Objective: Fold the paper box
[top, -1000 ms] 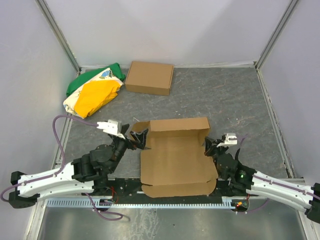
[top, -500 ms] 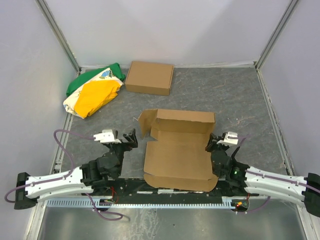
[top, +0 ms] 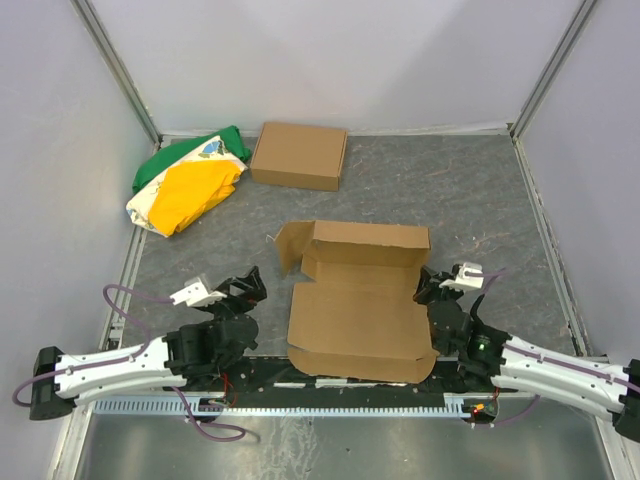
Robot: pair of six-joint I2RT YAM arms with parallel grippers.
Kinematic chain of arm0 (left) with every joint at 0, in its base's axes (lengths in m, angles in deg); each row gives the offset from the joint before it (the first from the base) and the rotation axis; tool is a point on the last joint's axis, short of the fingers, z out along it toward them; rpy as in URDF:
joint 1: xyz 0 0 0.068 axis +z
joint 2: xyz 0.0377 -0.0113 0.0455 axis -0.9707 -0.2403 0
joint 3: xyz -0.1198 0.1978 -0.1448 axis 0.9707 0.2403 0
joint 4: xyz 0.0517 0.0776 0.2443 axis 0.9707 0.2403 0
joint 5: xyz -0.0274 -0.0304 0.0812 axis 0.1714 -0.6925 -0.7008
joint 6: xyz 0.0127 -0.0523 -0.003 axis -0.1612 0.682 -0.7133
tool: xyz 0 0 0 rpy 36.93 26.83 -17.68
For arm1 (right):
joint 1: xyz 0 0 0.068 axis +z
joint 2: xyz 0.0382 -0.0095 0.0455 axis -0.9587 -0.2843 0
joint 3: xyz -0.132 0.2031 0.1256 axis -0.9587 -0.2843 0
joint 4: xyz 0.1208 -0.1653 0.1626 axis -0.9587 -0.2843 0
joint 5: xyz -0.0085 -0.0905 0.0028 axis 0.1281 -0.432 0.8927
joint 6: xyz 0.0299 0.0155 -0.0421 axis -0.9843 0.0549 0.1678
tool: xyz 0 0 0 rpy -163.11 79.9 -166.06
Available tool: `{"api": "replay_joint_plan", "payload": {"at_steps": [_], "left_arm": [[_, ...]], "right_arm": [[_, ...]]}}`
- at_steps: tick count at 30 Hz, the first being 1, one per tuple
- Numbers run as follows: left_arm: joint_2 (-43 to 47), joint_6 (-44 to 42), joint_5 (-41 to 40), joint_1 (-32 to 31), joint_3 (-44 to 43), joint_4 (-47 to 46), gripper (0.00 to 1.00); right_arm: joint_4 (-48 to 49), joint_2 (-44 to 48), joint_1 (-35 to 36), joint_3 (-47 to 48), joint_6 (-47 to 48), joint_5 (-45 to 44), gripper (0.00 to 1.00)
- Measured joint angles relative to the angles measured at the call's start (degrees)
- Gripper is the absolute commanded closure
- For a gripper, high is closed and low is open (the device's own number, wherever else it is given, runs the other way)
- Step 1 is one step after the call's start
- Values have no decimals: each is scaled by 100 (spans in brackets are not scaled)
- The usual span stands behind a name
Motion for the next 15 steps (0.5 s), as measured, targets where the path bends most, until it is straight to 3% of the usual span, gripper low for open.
{"api": "replay_joint_plan", "payload": {"at_steps": [6,8,15], "left_arm": [[-149,59,24,0,20,-103,0],[-146,-151,144,0,20,-251,1],[-155,-1152,636,0,-317,-400,0]], "right_arm": [[-417,295,0,168,262,590,72],[-723,345,0,343,304,769,63],[-2249,487,-2,1307,278,1449,46]]}}
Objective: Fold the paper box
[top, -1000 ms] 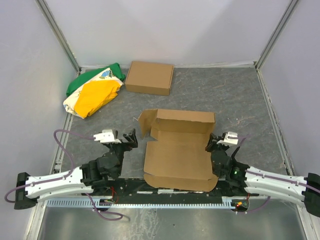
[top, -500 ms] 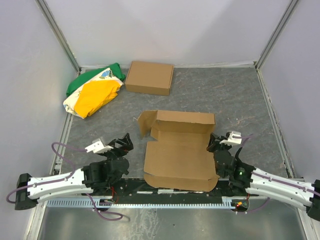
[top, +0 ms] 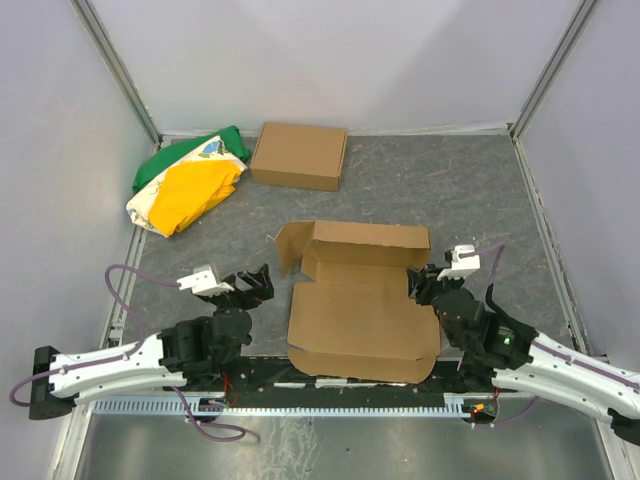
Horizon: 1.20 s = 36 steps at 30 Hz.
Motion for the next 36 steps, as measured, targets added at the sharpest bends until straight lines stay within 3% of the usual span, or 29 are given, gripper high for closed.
{"api": "replay_joint_plan", "payload": {"at_steps": [6,9,13,19,23,30,36], "left_arm": [[7,-487,247,0,-680,52,1],[101,-662,284,0,-745,63,0],[203,-780,483,0,-890,166,1],[131,-761,809,0,-1545,763,4],[-129,-518,1056,0,-2269,1419,1],[-715,-72,1458,0,-3049,2271,1],[-894,-66,1786,0,-3126,2422,1]], "right_arm": [[-1377,-323,0,1526,103,813,40],[-1775,-817,-2,2317,308,1012,30],[-2277,-2026,-4,3768,719,1106,22],[-2660,-4168,-2,5746,2037,1526,24],[-2577,-4647,28,5355,3106,1902,25],[-1591,-3805,168,3171,4605,2369,24],[-837,-4065,186,3064,5088,2286,26]]}}
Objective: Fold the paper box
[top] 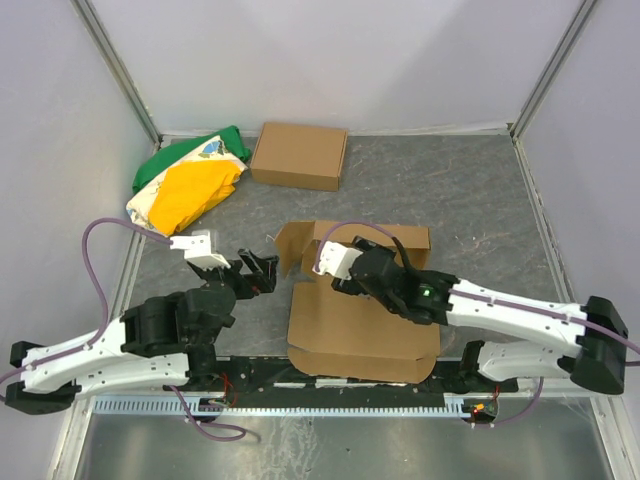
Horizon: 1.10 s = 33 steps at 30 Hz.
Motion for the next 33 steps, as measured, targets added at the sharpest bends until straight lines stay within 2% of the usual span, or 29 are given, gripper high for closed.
{"api": "replay_joint_plan", "payload": {"at_steps": [6,13,19,23,33], "left_arm": [[223,2,114,0,0,2,1],[431,120,131,0,35,2,1],[426,131,136,0,90,28,1],[426,133,136,0,92,42,1],[435,201,133,0,166,101,1]], "right_arm": [[708,-426,39,-262,297,-459,29],[1784,-413,114,-706,892,-1082,38],[2653,-455,125,-896,1360,-1486,74],[2900,-485,125,-979,1473,-1521,96],[2879,-407,125,-979,1292,-1519,98]]}}
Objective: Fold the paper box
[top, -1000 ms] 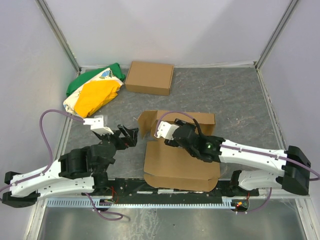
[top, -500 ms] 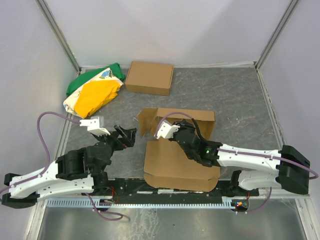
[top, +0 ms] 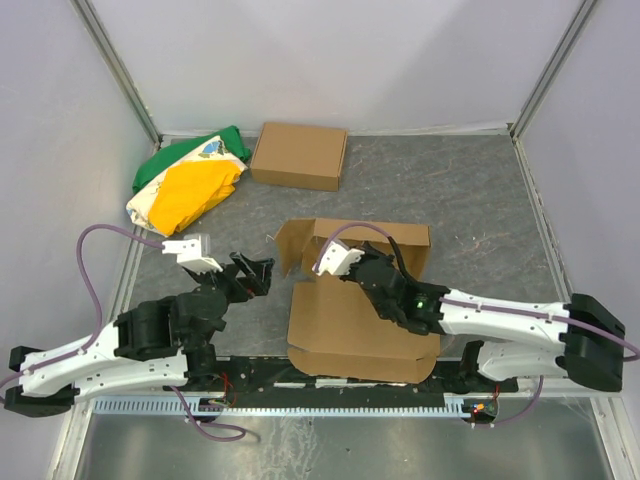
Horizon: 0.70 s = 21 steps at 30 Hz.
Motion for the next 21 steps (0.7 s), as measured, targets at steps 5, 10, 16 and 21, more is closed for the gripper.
{"api": "replay_joint_plan", "payload": {"at_steps": [5,10,16,21], "left_arm": [[-2,13,33,0,114,0,1],[-9,9,214,0,186,-105,1],[-173,-9,413,0,356,-372,1],[-422,-116,468,0,435,-284,1]], "right_arm": [[-378,863,0,-74,-492,59,98],[-844,2203,0,-179,-1032,341,59],[-1180,2400,9,-175,-1231,682,47],[-1123,1287,323,-273,-706,667,45]]}}
